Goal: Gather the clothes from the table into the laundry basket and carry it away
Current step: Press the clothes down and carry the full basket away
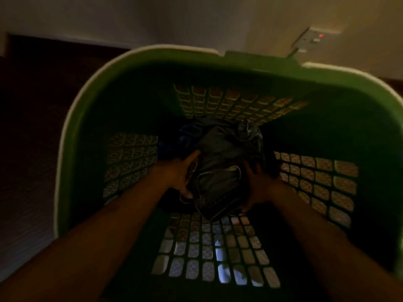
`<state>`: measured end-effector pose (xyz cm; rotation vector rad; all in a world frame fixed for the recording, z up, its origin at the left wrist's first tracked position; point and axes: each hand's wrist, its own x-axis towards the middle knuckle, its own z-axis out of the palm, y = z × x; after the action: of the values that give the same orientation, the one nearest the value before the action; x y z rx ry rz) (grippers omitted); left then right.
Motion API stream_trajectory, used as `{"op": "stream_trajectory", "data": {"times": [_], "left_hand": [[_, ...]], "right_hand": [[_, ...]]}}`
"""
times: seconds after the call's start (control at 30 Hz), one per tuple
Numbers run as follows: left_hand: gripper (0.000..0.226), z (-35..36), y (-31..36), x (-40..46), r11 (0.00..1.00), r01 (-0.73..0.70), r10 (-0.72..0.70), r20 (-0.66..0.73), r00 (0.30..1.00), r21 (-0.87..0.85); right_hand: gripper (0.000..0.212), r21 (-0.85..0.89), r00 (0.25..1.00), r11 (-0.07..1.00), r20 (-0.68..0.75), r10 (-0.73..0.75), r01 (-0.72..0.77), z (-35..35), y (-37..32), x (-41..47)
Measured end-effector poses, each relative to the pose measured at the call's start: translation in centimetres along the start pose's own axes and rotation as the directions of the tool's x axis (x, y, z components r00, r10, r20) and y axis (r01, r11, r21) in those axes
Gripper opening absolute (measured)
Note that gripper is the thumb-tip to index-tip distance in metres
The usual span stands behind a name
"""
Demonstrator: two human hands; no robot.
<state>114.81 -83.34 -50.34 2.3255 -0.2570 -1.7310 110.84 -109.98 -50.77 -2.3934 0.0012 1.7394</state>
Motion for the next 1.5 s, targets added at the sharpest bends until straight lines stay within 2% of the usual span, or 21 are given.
{"op": "stream_trajectory", "data": {"times": [0.03,0.07,0.1,0.17,0.27,0.4,0.53,0.6,0.67,0.73,0.77,0.87,1.0,1.07,1.2,1.27,1.33,1.37,1.4,1.43,1.5], "left_hand": [[0.120,-1.9,0.5,-1.0,0.998,-0.051,0.048,-0.100,0.994,-0.028],[0.102,-3.3,1.1,-1.6,0.996,-0.090,0.082,-0.241,0.967,-0.022],[0.102,-4.2,1.7,-1.7,0.995,-0.103,0.102,-0.330,0.939,0.014],[0.136,-3.9,2.5,-0.7,0.987,-0.075,0.113,-0.295,0.949,0.139],[0.157,-0.6,1.0,3.8,0.982,-0.023,0.065,-0.218,0.974,0.188],[0.163,-1.2,-0.8,9.5,0.993,-0.012,0.030,-0.147,0.989,0.118],[0.164,-3.4,-0.2,9.7,0.996,-0.012,0.019,-0.085,0.996,0.089],[0.163,-3.0,0.7,7.6,0.995,-0.008,0.022,-0.150,0.988,0.096],[0.158,-1.1,1.1,4.8,0.995,0.047,-0.017,-0.301,0.953,0.093],[0.149,1.8,1.1,1.9,0.990,0.136,-0.142,-0.442,0.886,-0.046],[0.143,3.5,1.1,0.7,0.978,0.150,-0.200,-0.472,0.859,-0.143],[0.136,7.8,1.1,-0.6,0.941,0.173,-0.276,-0.362,0.890,-0.291],[0.146,9.1,0.5,4.3,0.927,0.244,-0.318,-0.250,0.915,-0.285],[0.149,8.9,0.3,6.1,0.921,0.250,-0.327,-0.241,0.914,-0.300],[0.164,7.2,-1.7,5.6,0.920,0.148,-0.208,-0.133,0.969,-0.363],[0.154,4.0,-2.3,3.2,0.838,0.052,-0.104,-0.065,0.992,-0.543],[0.092,0.6,-2.0,1.7,0.684,-0.050,-0.139,-0.197,0.970,-0.728],[0.073,-1.1,-1.2,1.4,0.621,-0.109,-0.223,-0.309,0.925,-0.776],[0.070,-2.1,-0.6,1.7,0.618,-0.133,-0.293,-0.384,0.876,-0.775],[0.074,-2.4,-0.1,2.3,0.630,-0.141,-0.320,-0.421,0.849,-0.763],[0.087,-1.8,1.3,3.5,0.732,-0.081,-0.266,-0.393,0.880,-0.677]], "right_hand": [[0.135,0.078,0.992,0.989,-0.016,-0.127,0.128,-2.3,-0.2,-1.1],[0.123,0.160,0.965,0.955,-0.115,-0.234,0.250,-4.2,-0.7,-2.1],[0.119,0.199,0.921,0.916,-0.256,-0.295,0.348,-5.7,-1.5,-2.5],[0.137,0.100,0.856,0.909,-0.391,-0.338,0.404,-6.6,-3.0,-1.4],[0.157,-0.024,0.886,0.934,-0.306,-0.347,0.357,-3.3,-4.2,4.2],[0.162,0.074,0.942,0.964,-0.243,-0.231,0.255,-1.2,-3.7,11.1],[0.159,0.131,0.973,0.974,-0.163,-0.165,0.187,-2.9,-4.8,10.9],[0.157,0.135,0.967,0.974,-0.202,-0.153,0.183,-2.7,-5.5,8.8],[0.151,0.156,0.926,0.966,-0.350,-0.143,0.209,-1.0,-6.0,6.1],[0.146,0.314,0.869,0.935,-0.495,0.013,0.164,1.8,-5.6,2.8],[0.147,0.407,0.851,0.907,-0.510,0.128,0.107,3.5,-5.1,1.4],[0.153,0.594,0.878,0.800,-0.333,0.345,-0.089,7.1,-4.1,-0.5],[0.148,0.543,0.900,0.806,-0.190,0.391,-0.236,7.2,-3.8,5.0],[0.144,0.526,0.900,0.817,-0.200,0.388,-0.236,7.6,-3.7,7.0],[0.161,0.545,0.947,0.827,-0.172,0.270,-0.137,6.6,-2.5,5.4],[0.159,0.541,0.986,0.839,-0.104,0.131,-0.055,2.7,-1.5,3.4],[0.117,0.605,0.981,0.793,-0.184,0.061,0.064,-1.5,-0.5,1.8],[0.094,0.624,0.946,0.763,-0.320,0.055,0.167,-3.3,-0.5,1.4],[0.080,0.608,0.877,0.744,-0.476,0.064,0.276,-4.8,-1.0,1.1],[0.078,0.571,0.827,0.752,-0.559,0.064,0.327,-5.5,-1.4,1.5],[0.102,0.485,0.826,0.797,-0.563,-0.030,0.360,-4.8,-3.3,2.8]]}}
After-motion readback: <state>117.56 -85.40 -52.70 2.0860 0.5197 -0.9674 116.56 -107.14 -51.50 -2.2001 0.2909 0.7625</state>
